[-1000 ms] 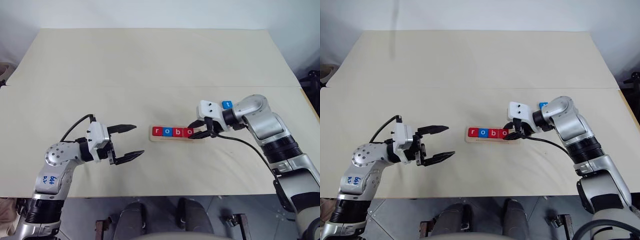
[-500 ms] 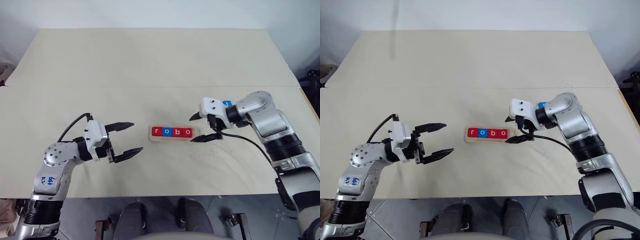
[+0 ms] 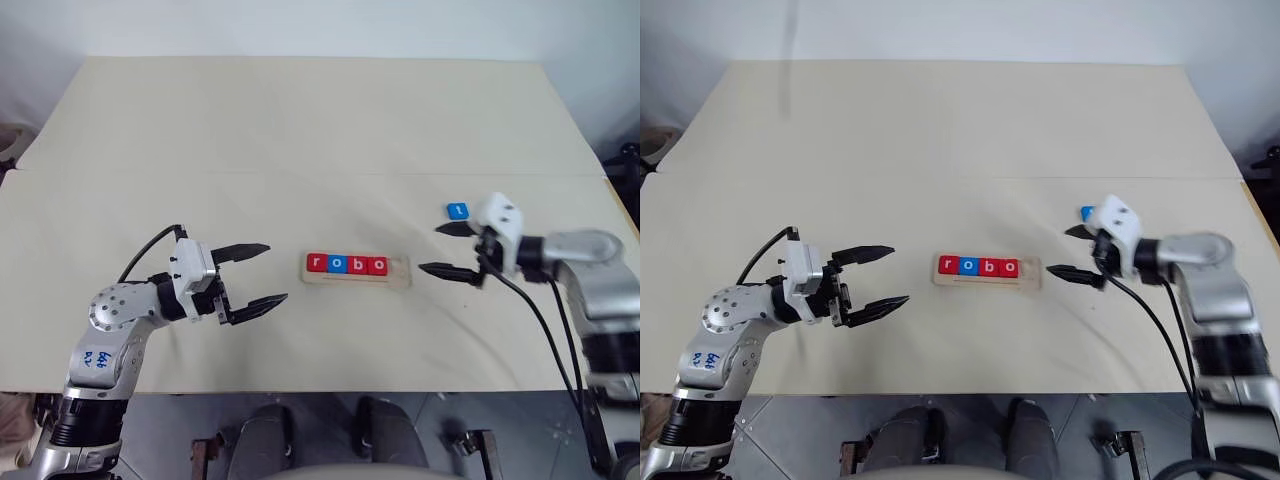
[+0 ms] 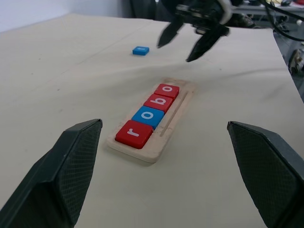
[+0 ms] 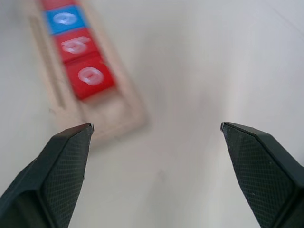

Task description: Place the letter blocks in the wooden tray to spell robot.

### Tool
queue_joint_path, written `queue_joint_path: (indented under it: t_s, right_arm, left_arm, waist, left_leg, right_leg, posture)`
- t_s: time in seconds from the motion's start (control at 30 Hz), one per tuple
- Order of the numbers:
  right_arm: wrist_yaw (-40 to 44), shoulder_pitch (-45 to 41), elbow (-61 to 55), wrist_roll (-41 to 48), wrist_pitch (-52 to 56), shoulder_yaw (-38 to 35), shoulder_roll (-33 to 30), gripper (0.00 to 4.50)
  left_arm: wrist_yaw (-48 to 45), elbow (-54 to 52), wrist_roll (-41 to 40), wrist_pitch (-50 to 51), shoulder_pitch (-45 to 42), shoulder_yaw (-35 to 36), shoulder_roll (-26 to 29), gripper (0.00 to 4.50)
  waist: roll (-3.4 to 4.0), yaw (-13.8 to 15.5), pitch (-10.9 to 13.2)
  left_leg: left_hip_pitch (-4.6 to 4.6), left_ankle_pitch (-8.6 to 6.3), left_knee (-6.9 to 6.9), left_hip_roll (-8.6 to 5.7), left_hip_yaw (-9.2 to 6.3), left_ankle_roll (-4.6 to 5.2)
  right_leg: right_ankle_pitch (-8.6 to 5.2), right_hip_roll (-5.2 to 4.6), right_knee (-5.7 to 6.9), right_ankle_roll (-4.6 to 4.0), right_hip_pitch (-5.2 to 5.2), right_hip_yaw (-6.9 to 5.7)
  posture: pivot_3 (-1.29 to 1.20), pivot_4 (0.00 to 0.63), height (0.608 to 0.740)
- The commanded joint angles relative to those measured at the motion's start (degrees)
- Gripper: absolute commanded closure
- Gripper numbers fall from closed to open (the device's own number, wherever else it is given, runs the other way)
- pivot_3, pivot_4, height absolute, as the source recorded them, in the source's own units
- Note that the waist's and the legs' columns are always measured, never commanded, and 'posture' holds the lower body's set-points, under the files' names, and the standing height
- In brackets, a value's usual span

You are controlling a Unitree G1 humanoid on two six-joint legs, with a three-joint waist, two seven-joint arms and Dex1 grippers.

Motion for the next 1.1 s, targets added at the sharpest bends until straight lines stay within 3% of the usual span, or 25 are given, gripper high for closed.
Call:
queue_joint_path:
  t_s: [0.03,0.17,0.33,0.47,0.67,0.83,1.07,1.1]
  right_arm:
    - [-6.4,9.4,-5.7,3.6,-6.9,-10.1,4.3,0.01]
    - [-12.0,18.0,-8.1,4.6,-10.9,-15.3,8.9,0.01]
    - [-16.2,19.0,-8.5,5.4,-12.0,-14.8,10.4,0.01]
    - [-18.2,11.6,-6.8,5.9,-6.3,-11.5,7.9,0.01]
    - [-23.9,-6.2,1.6,4.1,12.9,-3.7,3.8,0.01]
    - [-30.5,-20.4,12.3,0.4,20.6,2.5,6.0,0.01]
    - [-37.7,-29.2,24.2,-3.2,21.2,5.4,10.7,0.01]
    - [-38.8,-29.8,25.6,-3.6,21.0,5.4,11.3,0.19]
  left_arm:
    - [-0.2,1.5,-1.4,0.7,-1.9,0.1,-0.6,0.0]
    - [-0.3,3.6,-1.4,1.9,-4.3,-0.5,-1.6,0.0]
    - [-1.0,4.5,-0.8,1.5,-5.5,-0.9,-1.9,0.0]
    - [-1.2,4.9,-0.1,0.2,-5.8,-0.9,-1.9,0.0]
    - [-1.0,4.5,0.2,-0.8,-5.2,-0.6,-1.6,0.0]
    - [-0.1,3.5,0.3,-1.6,-3.8,0.0,-1.6,0.0]
    - [2.3,-0.5,-0.1,-1.3,-0.2,0.7,-1.6,0.0]
    - [2.5,-0.9,-0.1,-1.3,0.2,0.7,-1.6,0.0]
  waist:
    - [0.0,0.2,0.0]
    - [0.02,0.2,0.0]
    - [0.03,-1.2,0.0]
    - [0.04,-1.5,0.0]
    - [0.05,-1.3,0.0]
    - [0.05,-1.2,0.0]
    - [0.05,-1.1,0.0]
    - [0.05,-1.2,0.0]
  left_leg:
    - [0.0,0.0,0.01,-0.01,0.09,0.0]
    - [0.14,0.0,0.04,-0.03,0.08,0.01]
    - [0.18,0.0,0.01,-0.02,0.09,0.0]
    - [0.21,0.0,0.0,-0.01,0.1,0.0]
    - [0.17,0.0,0.02,0.0,0.08,0.0]
    - [0.1,0.0,0.02,0.0,0.11,0.0]
    - [0.0,0.0,0.02,0.0,0.11,0.0]
    - [-0.02,0.0,0.01,0.0,0.1,0.0]
  right_leg:
    - [0.01,0.0,-0.04,0.01,0.0,0.07]
    - [0.02,0.0,0.05,0.02,0.09,0.13]
    - [0.01,0.0,0.09,0.0,0.07,0.19]
    - [0.0,0.01,0.14,-0.02,0.06,0.22]
    - [0.0,0.01,0.13,-0.03,0.03,0.21]
    - [-0.01,0.01,0.14,-0.03,-0.04,0.2]
    - [0.0,0.01,0.1,-0.03,-0.1,0.16]
    - [0.0,0.01,0.1,-0.03,-0.1,0.15]
  posture:
    - [0.0,0.15,0.74]
    - [0.0,0.15,0.74]
    - [0.0,0.15,0.74]
    - [0.0,0.15,0.74]
    - [0.0,0.15,0.74]
    - [0.0,0.15,0.74]
    - [0.0,0.15,0.74]
    - [0.0,0.15,0.74]
